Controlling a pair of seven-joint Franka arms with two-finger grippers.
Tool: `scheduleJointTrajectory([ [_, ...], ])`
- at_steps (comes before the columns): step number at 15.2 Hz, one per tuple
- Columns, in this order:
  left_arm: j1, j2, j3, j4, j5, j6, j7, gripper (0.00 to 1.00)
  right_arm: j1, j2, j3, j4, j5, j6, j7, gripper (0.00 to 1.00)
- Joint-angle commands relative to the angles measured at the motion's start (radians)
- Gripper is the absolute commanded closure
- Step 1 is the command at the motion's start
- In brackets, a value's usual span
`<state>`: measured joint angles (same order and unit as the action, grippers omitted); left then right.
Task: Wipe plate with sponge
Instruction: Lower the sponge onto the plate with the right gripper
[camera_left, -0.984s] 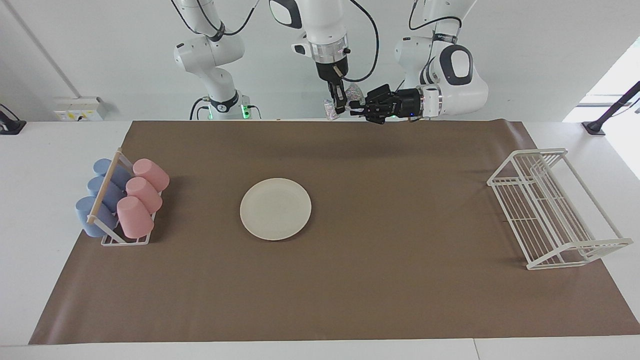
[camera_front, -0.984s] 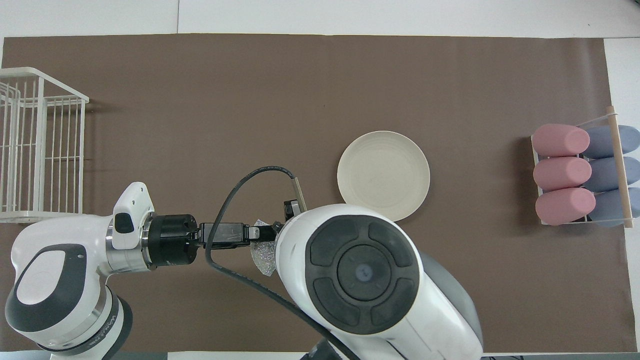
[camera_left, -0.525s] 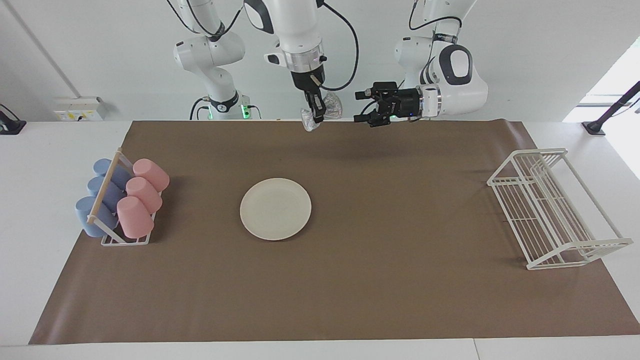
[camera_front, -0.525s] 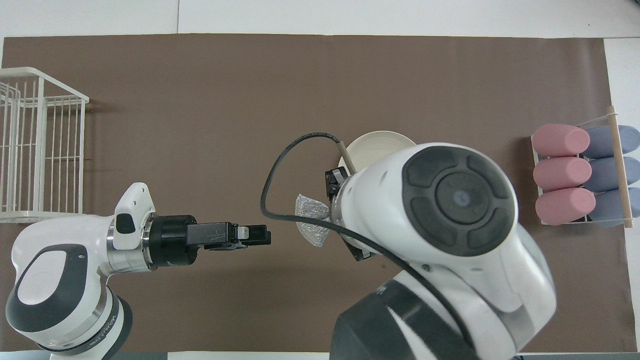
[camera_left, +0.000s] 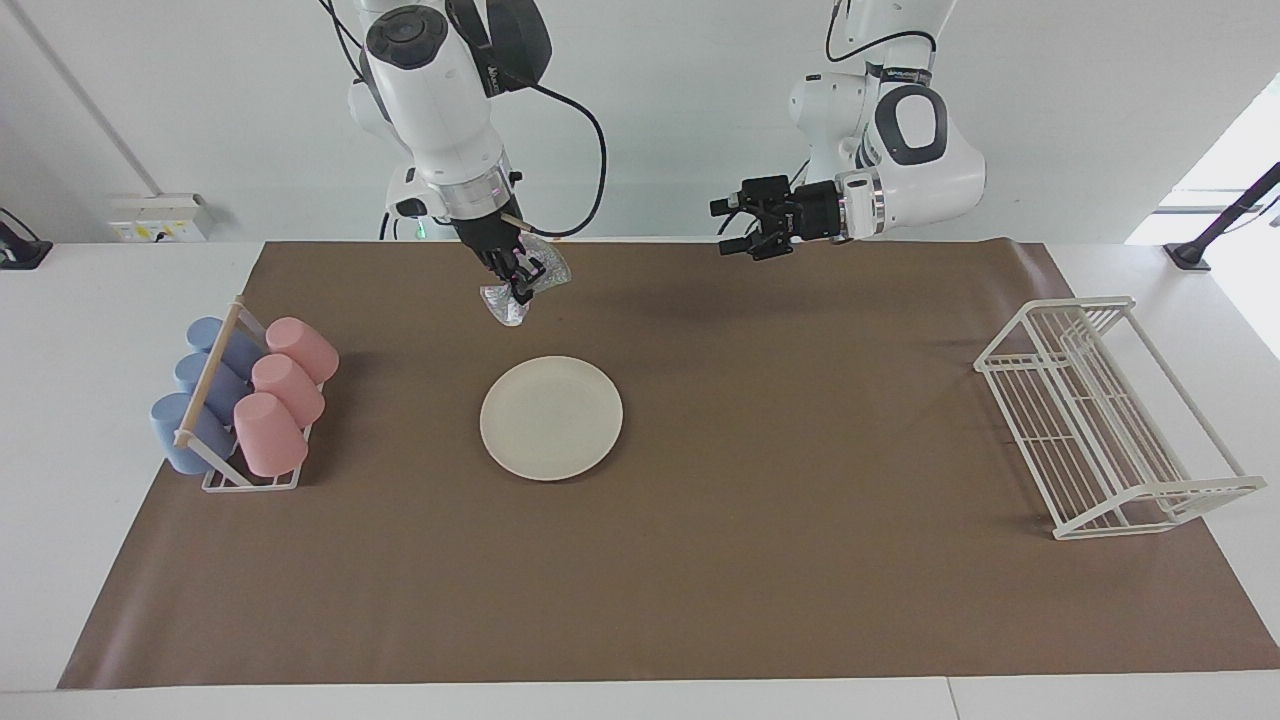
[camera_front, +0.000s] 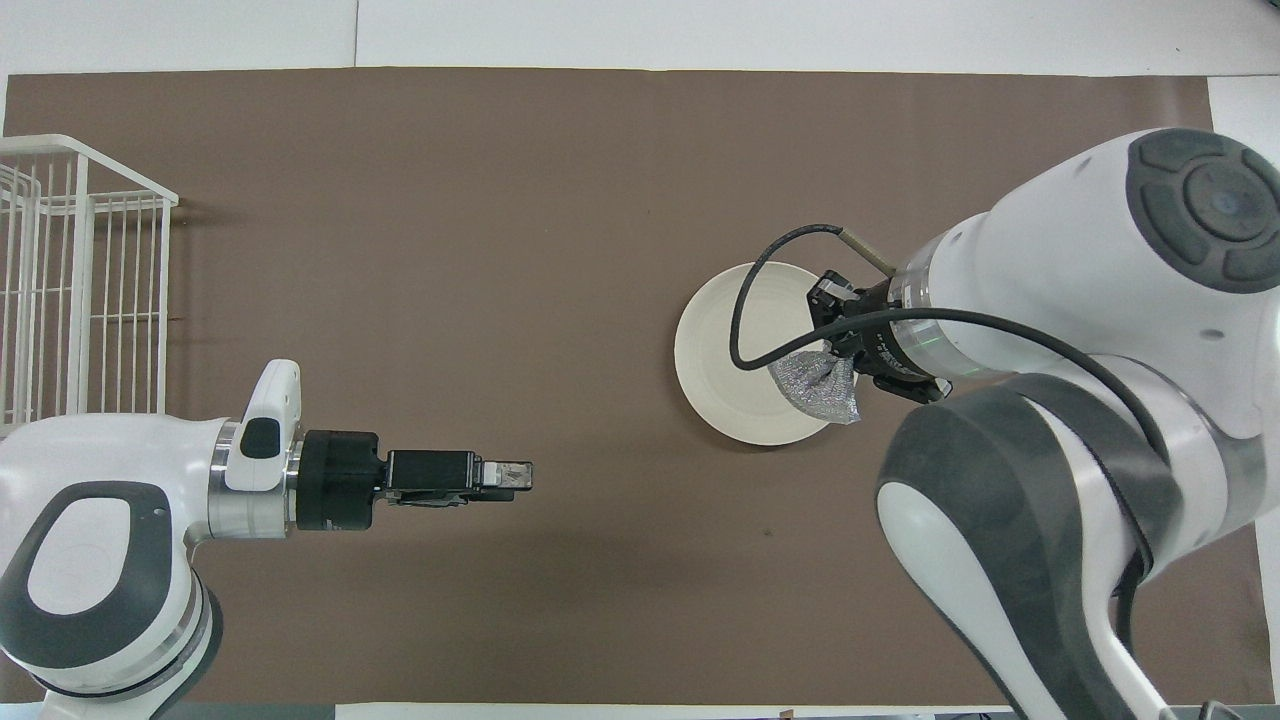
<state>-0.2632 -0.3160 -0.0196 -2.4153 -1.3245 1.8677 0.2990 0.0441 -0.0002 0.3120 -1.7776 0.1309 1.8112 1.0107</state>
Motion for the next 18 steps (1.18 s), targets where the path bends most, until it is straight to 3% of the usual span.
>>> scheduleJointTrajectory([
  [1,0.038,0.006,0.001,0.045,0.167,-0.027,-0.061,0.0,-0.006,-0.015,0.01,-0.118,-0.011,0.156,-0.201,1.0],
  [5,0.085,0.009,0.004,0.071,0.407,-0.102,-0.069,0.0,-0.007,0.052,0.01,-0.186,-0.016,0.299,-0.219,1.0],
  [9,0.111,0.014,0.007,0.085,0.652,-0.096,-0.107,0.0,0.016,0.12,0.013,-0.304,-0.016,0.56,0.061,1.0],
  [13,0.196,0.031,0.006,0.124,0.804,-0.098,-0.11,0.0,0.055,0.215,0.013,-0.321,-0.013,0.674,0.313,1.0],
  [18,0.2,0.031,0.004,0.122,0.898,-0.082,-0.162,0.0,0.071,0.295,0.012,-0.336,-0.013,0.75,0.329,1.0],
])
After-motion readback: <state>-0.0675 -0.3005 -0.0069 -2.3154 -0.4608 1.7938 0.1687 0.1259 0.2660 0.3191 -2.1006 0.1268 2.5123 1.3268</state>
